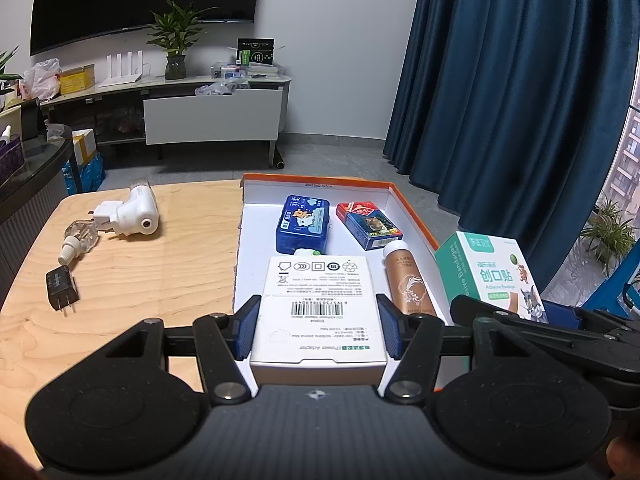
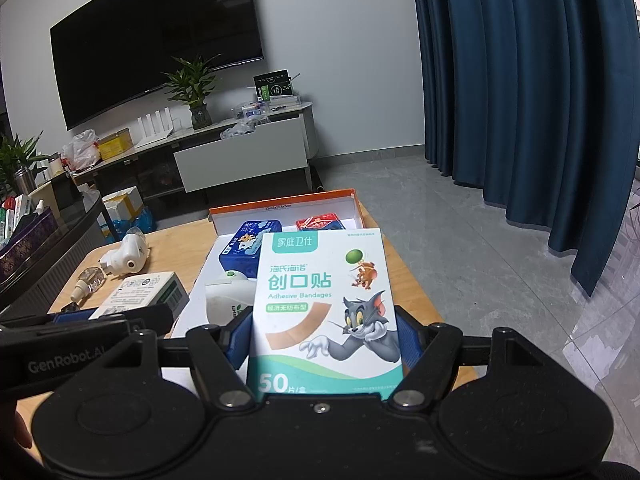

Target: Organize rigid objects

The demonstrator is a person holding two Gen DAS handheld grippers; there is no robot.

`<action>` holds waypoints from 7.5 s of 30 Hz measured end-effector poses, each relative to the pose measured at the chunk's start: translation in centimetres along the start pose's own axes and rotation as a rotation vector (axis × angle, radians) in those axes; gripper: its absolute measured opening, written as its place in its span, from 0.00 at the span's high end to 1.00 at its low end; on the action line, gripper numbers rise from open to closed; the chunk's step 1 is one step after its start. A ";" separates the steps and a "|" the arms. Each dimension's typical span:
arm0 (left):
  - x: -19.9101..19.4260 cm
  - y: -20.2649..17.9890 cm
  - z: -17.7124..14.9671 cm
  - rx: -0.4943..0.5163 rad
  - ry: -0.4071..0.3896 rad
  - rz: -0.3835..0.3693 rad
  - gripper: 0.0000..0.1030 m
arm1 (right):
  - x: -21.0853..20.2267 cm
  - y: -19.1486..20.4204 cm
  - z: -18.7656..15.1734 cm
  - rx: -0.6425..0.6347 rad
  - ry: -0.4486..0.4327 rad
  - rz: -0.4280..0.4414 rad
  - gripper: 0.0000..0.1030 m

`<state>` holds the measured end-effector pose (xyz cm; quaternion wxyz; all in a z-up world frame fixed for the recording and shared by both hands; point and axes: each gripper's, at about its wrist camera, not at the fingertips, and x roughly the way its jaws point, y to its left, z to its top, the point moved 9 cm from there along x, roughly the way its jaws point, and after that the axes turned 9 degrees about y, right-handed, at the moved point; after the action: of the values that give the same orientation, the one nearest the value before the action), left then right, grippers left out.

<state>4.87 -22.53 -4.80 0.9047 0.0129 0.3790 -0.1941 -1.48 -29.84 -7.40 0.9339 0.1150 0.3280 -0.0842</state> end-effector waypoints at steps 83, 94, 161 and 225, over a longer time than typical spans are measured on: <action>2.8 0.4 -0.4 -0.013 0.056 -0.009 0.42 | 2.8 -1.2 1.6 0.019 0.040 0.023 0.15; 4.1 -1.3 -0.9 0.016 0.107 -0.073 0.35 | 0.0 -2.8 3.3 0.082 -0.078 -0.019 0.15; 5.7 24.8 -0.1 -0.231 0.076 0.268 0.65 | 13.1 23.1 6.7 -0.269 0.184 0.310 0.15; -1.6 2.6 9.3 0.017 -0.149 -0.072 0.64 | 0.3 1.7 10.6 -0.035 -0.057 0.083 0.18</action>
<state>11.08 -21.12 2.59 0.9226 -0.0076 0.3094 -0.2303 5.45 -31.09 0.70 0.9473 0.1095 0.2979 -0.0429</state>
